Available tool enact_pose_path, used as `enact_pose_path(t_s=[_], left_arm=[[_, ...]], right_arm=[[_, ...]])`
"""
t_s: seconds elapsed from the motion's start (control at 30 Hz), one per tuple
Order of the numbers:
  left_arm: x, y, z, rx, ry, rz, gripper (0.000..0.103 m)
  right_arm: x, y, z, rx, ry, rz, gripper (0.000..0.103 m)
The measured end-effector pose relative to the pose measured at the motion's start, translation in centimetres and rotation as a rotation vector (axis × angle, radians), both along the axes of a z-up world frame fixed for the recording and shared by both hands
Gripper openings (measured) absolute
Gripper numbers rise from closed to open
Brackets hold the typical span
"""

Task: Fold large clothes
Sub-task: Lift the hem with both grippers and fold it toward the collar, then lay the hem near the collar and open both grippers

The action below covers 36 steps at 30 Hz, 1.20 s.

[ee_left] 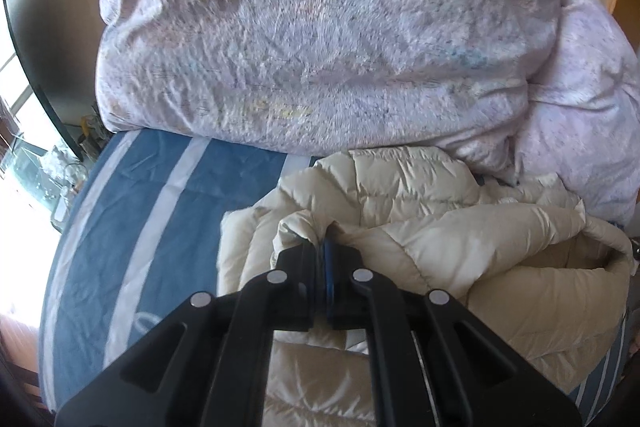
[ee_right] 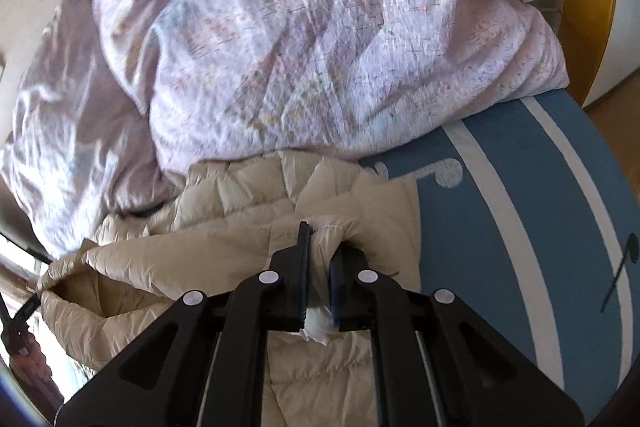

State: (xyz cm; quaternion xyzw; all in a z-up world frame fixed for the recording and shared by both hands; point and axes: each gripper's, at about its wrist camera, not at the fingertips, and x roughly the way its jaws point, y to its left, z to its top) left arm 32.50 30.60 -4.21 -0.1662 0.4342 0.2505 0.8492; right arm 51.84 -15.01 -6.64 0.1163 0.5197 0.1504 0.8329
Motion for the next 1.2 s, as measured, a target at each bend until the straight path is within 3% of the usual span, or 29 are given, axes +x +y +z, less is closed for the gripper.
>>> enact_pose_path(t_s=[0.1,0.2,0.23,0.3,0.4,0.47,0.5,0.6,0.73,0.97,1.2], left_arm=[[1.5,1.0,-1.2,-0.019,0.006,0.005,0.007],[2.7,2.1,-2.2,-0.057,0.001,0.014,0.01],[3.0,2.3,-2.3,-0.067,-0.003,0.015,0.012],[3.3,2.6,-2.4,-0.077,-0.011,0.018,0.02],[3.1,2.9,-1.6,-0.079,-0.04,0.023,0.043],[2.4,3.0,-0.4,-0.04,-0.076,0.034,0.062],[2.0,2.9,0.1,-0.029,-0.09,0.035,0.063],[0.7,2.4,1.8,-0.008,-0.127,0.037,0.065],[-1.1,0.5,1.7,0.029,-0.137,0.027,0.069],[0.2,-1.9,-2.0,0.056,-0.067,0.026,0.071],[3.5,-1.5,-4.5,0.148,0.007,0.052,0.071]], right_arm=[[1.7,0.1,-1.2,0.038,0.025,-0.018,0.02],[2.9,-0.1,-1.9,0.093,0.05,-0.041,0.052],[3.3,-0.2,-1.9,0.109,0.05,-0.048,0.056],[3.6,-0.2,-1.6,0.122,0.038,-0.054,0.063],[3.7,-0.6,-0.4,0.14,0.007,-0.066,0.069],[3.2,-1.2,1.0,0.14,-0.051,-0.083,0.074],[3.0,-1.4,1.6,0.137,-0.074,-0.089,0.076],[1.3,-1.5,2.8,0.129,-0.127,-0.052,0.076],[-1.3,0.2,1.8,0.047,-0.14,0.061,0.076],[-1.7,2.9,-2.2,-0.121,-0.119,0.084,0.073],[0.5,4.7,-3.9,-0.252,-0.16,0.083,0.073]])
